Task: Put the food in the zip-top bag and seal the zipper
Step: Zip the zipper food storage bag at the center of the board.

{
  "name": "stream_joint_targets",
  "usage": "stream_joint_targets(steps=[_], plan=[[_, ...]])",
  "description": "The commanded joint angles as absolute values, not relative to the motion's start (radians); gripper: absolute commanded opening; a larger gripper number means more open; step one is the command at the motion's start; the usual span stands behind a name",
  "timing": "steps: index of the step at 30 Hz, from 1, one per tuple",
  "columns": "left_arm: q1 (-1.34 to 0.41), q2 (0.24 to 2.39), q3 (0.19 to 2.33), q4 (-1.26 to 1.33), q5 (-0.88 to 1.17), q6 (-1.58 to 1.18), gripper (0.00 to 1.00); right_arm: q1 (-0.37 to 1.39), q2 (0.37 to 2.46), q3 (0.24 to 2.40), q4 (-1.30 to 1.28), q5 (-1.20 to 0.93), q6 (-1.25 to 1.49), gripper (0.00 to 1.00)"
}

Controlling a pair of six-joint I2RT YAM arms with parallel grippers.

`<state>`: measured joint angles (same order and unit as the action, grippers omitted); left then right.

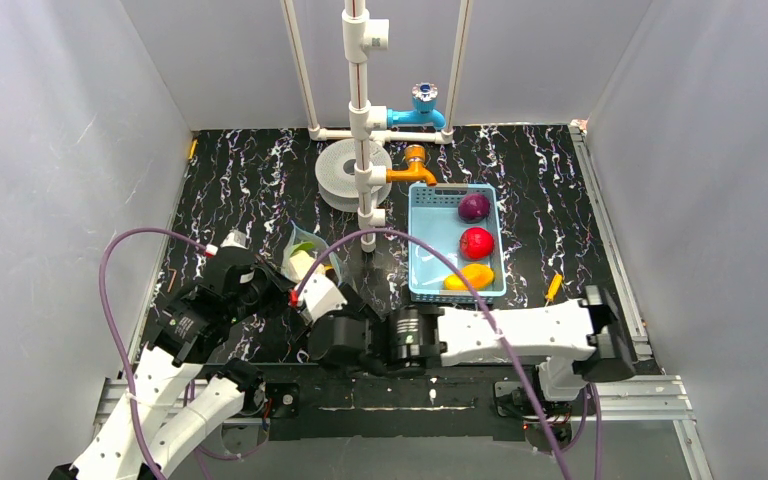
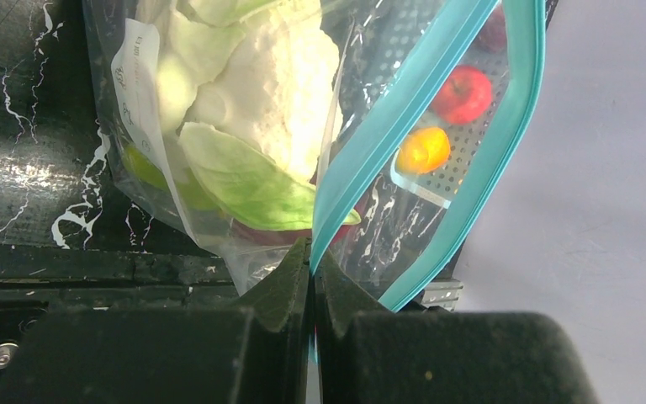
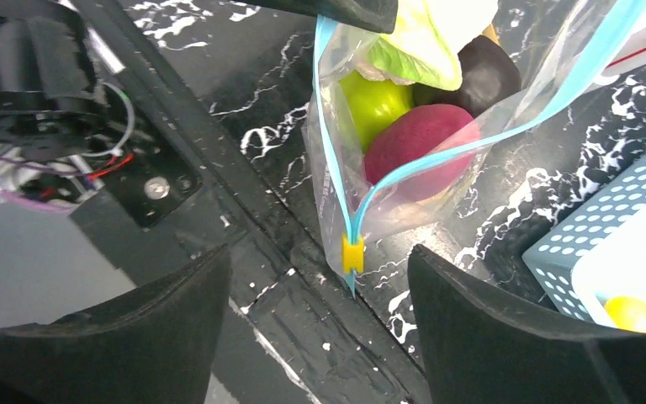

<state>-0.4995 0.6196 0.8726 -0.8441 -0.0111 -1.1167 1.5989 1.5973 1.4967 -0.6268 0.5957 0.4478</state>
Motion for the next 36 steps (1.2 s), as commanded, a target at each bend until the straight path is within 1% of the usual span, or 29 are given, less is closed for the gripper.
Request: stream_joint_targets(steps=[1, 4, 6, 10, 11, 12, 13, 15, 16, 17, 19, 21, 24, 25, 27, 31, 36], plan=[[-0.502, 0.613, 0.900, -0.856, -0.032, -1.107, 0.00, 1.629, 1.671, 1.604, -0.710, 0.818, 0.468, 0.76], [-0.502, 0.610, 0.905, -0.850, -0.031, -1.095, 0.00, 1.638, 1.689, 1.601, -0.698, 0.883, 0.465, 0.62], [-0.502, 0.608, 0.912, -0.860, -0.033, -1.090, 0.00, 1.639, 1.682, 1.573, -0.647, 0.896, 0.442, 0.48], [-0.502, 0.597, 0.920, -0.874, -0.037, -1.071, 0.00, 1.632, 1.656, 1.529, -0.567, 0.922, 0.376, 0.07], [-0.502, 0.594, 0.923, -0.877, -0.043, -1.060, 0.00, 1.626, 1.646, 1.517, -0.554, 0.919, 0.348, 0.01], [-0.502, 0.591, 0.927, -0.881, -0.053, -1.044, 0.01, 1.620, 1.634, 1.493, -0.533, 0.919, 0.309, 0.01], [-0.502, 0.588, 0.935, -0.888, -0.064, -1.019, 0.07, 1.615, 1.619, 1.464, -0.502, 0.935, 0.266, 0.01], [-0.502, 0.582, 0.957, -0.887, -0.078, -0.949, 0.25, 1.608, 1.571, 1.388, -0.402, 0.964, 0.180, 0.01], [-0.502, 0.577, 0.971, -0.884, -0.080, -0.908, 0.34, 1.599, 1.537, 1.340, -0.341, 0.913, 0.118, 0.01], [-0.502, 0.572, 0.986, -0.882, -0.085, -0.859, 0.41, 1.589, 1.500, 1.297, -0.293, 0.840, 0.058, 0.01], [-0.502, 0.557, 1.013, -0.881, -0.106, -0.767, 0.49, 1.567, 1.431, 1.224, -0.224, 0.745, 0.002, 0.01], [-0.502, 0.544, 1.039, -0.878, -0.128, -0.665, 0.57, 1.508, 1.369, 1.175, -0.203, 0.577, -0.028, 0.01], [-0.502, 0.525, 1.075, -0.845, -0.103, -0.500, 0.62, 1.372, 1.296, 1.139, -0.227, 0.218, -0.030, 0.01], [-0.502, 0.517, 1.081, -0.823, -0.082, -0.446, 0.66, 1.340, 1.276, 1.128, -0.228, 0.146, -0.036, 0.01], [-0.502, 0.505, 1.081, -0.761, -0.013, -0.337, 0.68, 1.310, 1.249, 1.116, -0.230, 0.098, -0.055, 0.01], [-0.502, 0.497, 1.038, -0.584, 0.192, -0.156, 0.68, 1.259, 1.217, 1.123, -0.261, 0.041, -0.080, 0.01], [-0.502, 0.530, 0.940, -0.330, 0.526, -0.041, 0.67, 1.189, 1.199, 1.131, -0.274, -0.069, -0.081, 0.01]])
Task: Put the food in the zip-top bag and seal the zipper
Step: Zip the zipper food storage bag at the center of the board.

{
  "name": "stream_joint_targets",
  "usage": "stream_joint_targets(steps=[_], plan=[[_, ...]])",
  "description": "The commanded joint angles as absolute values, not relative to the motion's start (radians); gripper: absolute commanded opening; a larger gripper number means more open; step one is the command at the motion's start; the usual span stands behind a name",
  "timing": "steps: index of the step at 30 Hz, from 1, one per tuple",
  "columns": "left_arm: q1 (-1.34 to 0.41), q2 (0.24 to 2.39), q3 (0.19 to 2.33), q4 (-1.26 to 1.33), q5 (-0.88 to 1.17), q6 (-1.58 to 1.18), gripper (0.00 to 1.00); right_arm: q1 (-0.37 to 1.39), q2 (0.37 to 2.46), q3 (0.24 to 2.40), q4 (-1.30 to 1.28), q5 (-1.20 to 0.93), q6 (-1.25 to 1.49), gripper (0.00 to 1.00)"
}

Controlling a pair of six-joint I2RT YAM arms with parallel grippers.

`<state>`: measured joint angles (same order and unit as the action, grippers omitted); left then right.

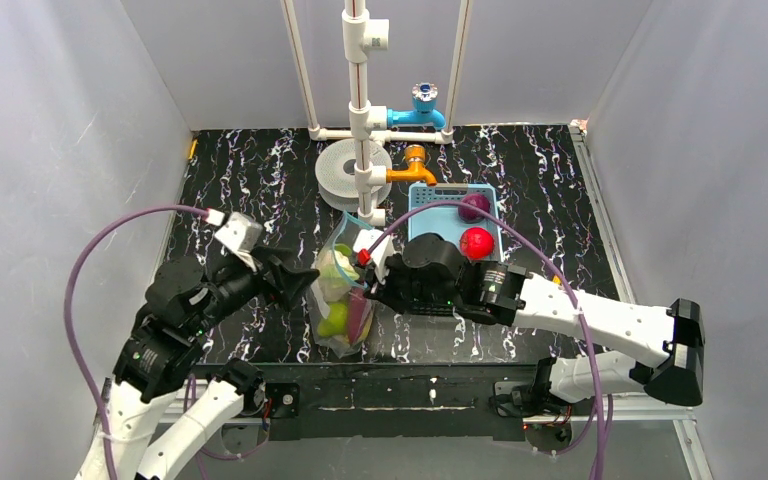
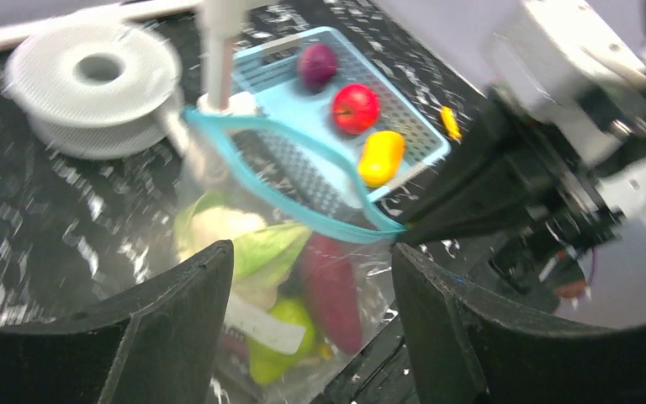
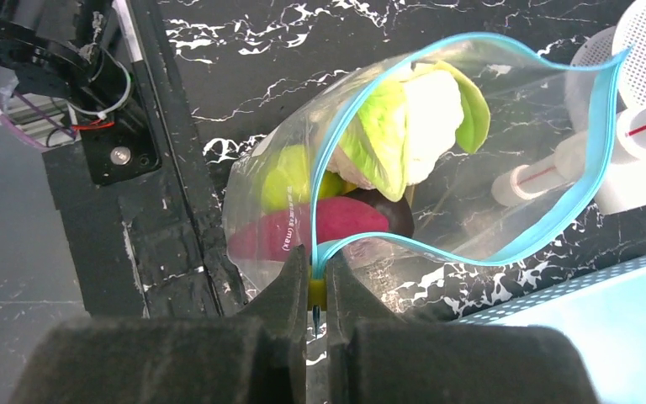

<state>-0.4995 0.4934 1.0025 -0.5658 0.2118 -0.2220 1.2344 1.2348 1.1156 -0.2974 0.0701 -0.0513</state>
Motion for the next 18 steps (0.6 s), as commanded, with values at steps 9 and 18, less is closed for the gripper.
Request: stream_joint_targets(steps=[9, 18], plan=[[-0.503, 0.781, 0.978, -0.335, 0.806, 0.200, 0.67, 1.165, 1.228, 1.190, -0.341, -0.098, -0.075, 0.01], [-0.502, 0.876, 0.949, -0.367, 0.954, 0.250, 0.62, 1.161, 1.236, 1.201, -0.364, -0.136, -0.051, 0.01]])
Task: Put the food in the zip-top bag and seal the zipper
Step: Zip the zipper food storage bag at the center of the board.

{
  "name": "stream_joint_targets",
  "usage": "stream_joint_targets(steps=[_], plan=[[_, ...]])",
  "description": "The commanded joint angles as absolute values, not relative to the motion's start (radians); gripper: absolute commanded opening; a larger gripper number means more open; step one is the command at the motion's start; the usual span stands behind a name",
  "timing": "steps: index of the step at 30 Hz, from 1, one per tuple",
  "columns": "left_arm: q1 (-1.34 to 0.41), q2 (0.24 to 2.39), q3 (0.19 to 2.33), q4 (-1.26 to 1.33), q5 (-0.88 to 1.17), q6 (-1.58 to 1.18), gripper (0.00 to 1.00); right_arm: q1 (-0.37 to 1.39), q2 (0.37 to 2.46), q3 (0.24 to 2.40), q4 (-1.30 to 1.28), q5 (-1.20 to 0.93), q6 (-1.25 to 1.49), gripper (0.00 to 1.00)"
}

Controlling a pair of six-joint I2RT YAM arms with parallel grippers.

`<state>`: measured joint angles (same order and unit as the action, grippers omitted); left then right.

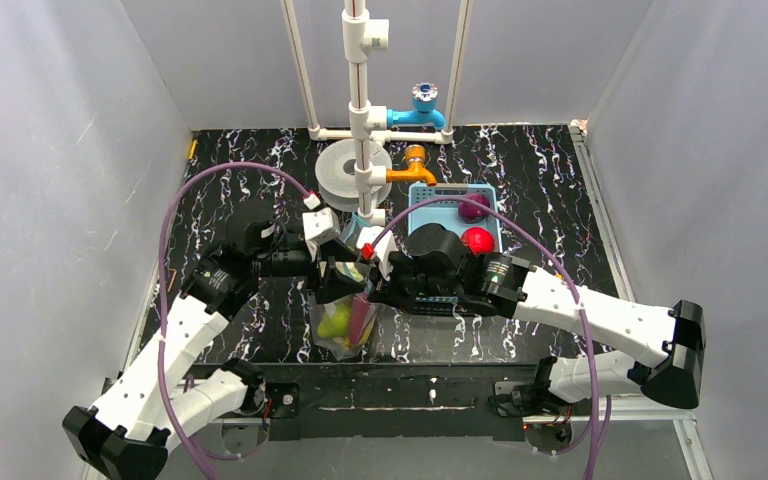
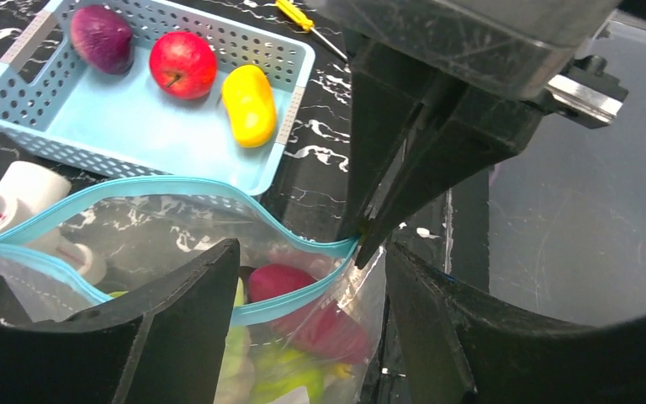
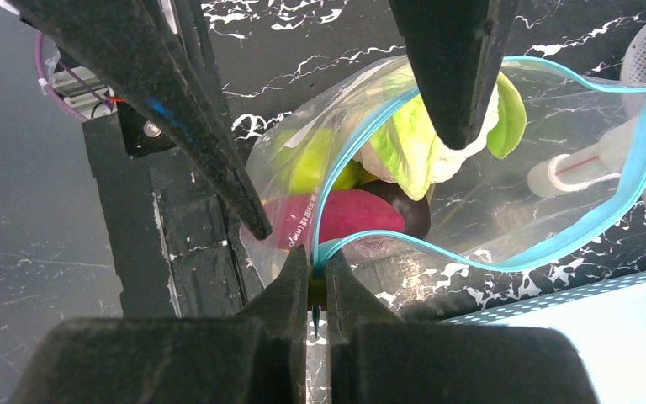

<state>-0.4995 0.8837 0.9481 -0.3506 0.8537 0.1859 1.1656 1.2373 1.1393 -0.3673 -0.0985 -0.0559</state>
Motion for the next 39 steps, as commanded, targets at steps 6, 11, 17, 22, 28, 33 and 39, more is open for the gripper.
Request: stream_joint_targets(steps=[6, 11, 17, 22, 28, 33, 39], plan=[[-0.505, 0.834, 0.857, -0.333, 0.942, 0.223, 0.65, 1.157, 1.213, 1.190, -0.355, -0.125, -0.059, 0.01], [-0.514, 0.824, 0.835, -0.311, 0.884, 0.205, 0.64, 1.149, 1.201, 1.212, -0.334, -0.128, -0.075, 0.01], [-0.517, 0.859, 0.888, -0.365, 0.812, 0.203, 0.46, 1.145, 1.214, 1.278, -0.338, -0.142, -0.106, 0.01], [-0.518, 0.831, 0.910, -0.385, 0.717, 0.165, 0.24, 1.145, 1.259, 1.354, -0.358, -0.184, -0.137, 0.01], [-0.518, 0.733, 0.932, -0.428, 0.512, 0.076, 0.00, 1.145, 1.311, 1.407, -0.364, -0.147, -0.159, 0.01], [-0.518, 0.640, 0.898, -0.435, 0.387, -0.109, 0.00, 1.144, 1.312, 1.390, -0.319, -0.043, -0.002, 0.40], [-0.518, 0.546, 0.831, -0.437, 0.279, -0.225, 0.00, 1.145, 1.286, 1.322, -0.271, 0.038, 0.288, 0.78]])
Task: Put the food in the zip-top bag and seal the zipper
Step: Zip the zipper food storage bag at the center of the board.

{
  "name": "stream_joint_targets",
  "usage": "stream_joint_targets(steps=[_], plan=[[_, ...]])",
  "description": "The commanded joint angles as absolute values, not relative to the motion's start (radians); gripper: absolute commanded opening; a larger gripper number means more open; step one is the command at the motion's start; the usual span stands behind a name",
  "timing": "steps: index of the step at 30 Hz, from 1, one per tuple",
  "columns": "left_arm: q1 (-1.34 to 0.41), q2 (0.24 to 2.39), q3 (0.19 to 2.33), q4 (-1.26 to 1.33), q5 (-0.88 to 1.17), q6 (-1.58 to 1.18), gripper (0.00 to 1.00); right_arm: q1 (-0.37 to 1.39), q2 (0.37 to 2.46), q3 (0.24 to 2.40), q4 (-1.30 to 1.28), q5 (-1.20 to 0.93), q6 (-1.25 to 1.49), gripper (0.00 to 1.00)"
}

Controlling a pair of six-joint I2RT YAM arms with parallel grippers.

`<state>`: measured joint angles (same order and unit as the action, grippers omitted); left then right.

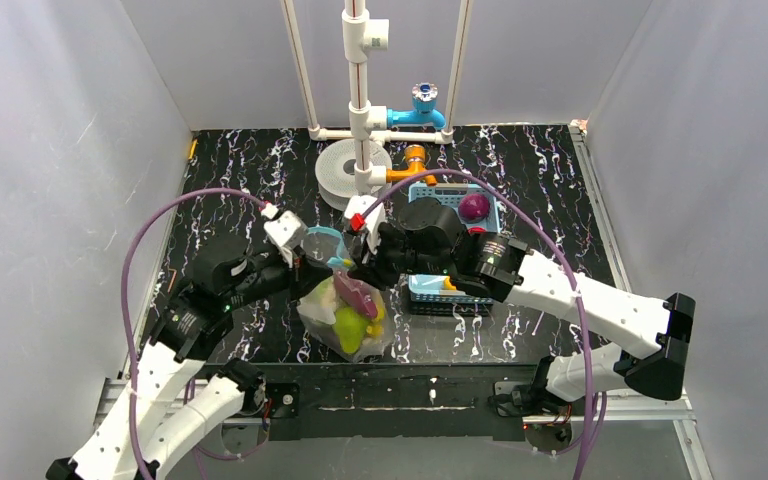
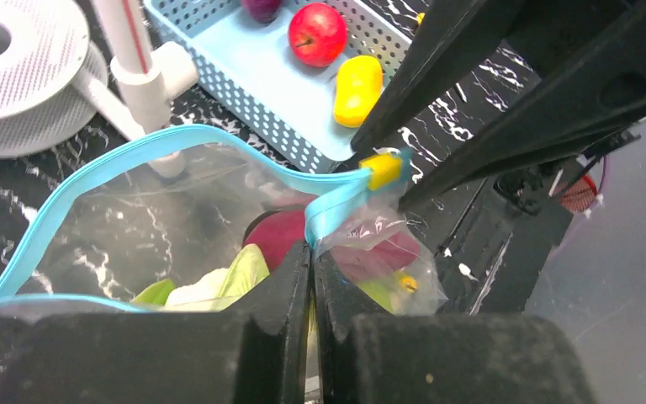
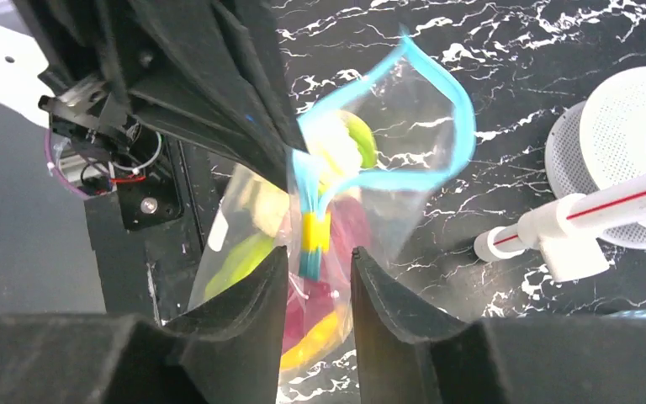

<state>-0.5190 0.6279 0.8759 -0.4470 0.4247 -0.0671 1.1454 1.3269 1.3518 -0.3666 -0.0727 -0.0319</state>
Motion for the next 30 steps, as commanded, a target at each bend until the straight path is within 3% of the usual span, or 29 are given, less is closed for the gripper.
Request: stream_joint_targets(steps=[1, 3, 9, 15, 22, 30], plan=[[-0.518, 0.540, 0.825, -0.436, 0.285, -0.234, 0.00, 1.145, 1.273, 1.292, -0.237, 0.050, 0.334, 0.83], [-0.518, 0.527, 0.814, -0.434, 0.300, -0.252, 0.00, 1.145, 1.247, 1.233, -0.167, 0.073, 0.418, 0.90], [-0.518, 0.518, 0.801, -0.447, 0.311, -0.287, 0.00, 1.138, 1.190, 1.034, 0.162, 0.030, 0.441, 0.89], [-0.518, 0.512, 0.795, -0.443, 0.312, -0.322, 0.00, 1.093, 1.211, 0.931, 0.400, -0.198, 0.457, 0.61], [-0.519, 0.517, 0.789, -0.439, 0.329, -0.325, 0.00, 1.085, 1.277, 0.954, 0.402, -0.211, 0.430, 0.56], [-0.518, 0.515, 0.805, -0.455, 0.327, -0.334, 0.00, 1.075, 1.316, 0.966, 0.415, -0.245, 0.431, 0.31]])
